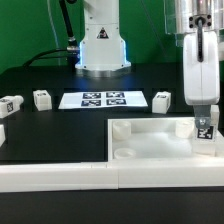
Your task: Assemble square table
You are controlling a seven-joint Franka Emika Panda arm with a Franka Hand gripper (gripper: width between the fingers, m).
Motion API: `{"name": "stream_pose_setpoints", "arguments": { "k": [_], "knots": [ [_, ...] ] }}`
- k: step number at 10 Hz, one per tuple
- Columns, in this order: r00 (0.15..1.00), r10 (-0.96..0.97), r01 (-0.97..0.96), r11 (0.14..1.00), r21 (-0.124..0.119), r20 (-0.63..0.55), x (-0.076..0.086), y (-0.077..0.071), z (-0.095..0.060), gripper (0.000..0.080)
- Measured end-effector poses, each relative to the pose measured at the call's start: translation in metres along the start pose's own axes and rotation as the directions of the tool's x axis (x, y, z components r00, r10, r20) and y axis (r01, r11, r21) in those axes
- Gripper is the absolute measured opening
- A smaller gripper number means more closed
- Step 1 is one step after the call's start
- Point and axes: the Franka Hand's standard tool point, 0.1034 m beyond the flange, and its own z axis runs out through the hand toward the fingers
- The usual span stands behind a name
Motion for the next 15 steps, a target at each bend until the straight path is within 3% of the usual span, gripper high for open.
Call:
{"name": "stream_pose_setpoints", "arguments": {
  "k": [3, 4, 6, 9, 11, 12, 14, 15],
  "knots": [
    [0.932, -0.363, 0.363, 0.932, 0.001, 0.010, -0.009, 0.003, 0.001, 0.0640],
    [0.922, -0.387, 0.387, 0.922, 0.003, 0.004, -0.016, 0.009, 0.000, 0.0648],
    [0.852, -0.524, 0.524, 0.852, 0.001, 0.000, -0.015, 0.010, 0.001, 0.0649],
    [0.541, -0.841, 0.841, 0.541, -0.010, -0.020, -0.012, 0.005, -0.002, 0.0649],
    [0.250, -0.968, 0.968, 0.251, -0.023, -0.027, 0.003, -0.009, -0.002, 0.0649],
    [0.198, -0.980, 0.979, 0.199, -0.033, -0.031, 0.001, -0.010, -0.001, 0.0649],
    [0.220, -0.975, 0.975, 0.221, -0.032, -0.032, 0.002, -0.011, 0.000, 0.0622],
    [0.250, -0.968, 0.968, 0.251, -0.030, -0.033, 0.001, -0.011, 0.000, 0.0457]
  ]
}}
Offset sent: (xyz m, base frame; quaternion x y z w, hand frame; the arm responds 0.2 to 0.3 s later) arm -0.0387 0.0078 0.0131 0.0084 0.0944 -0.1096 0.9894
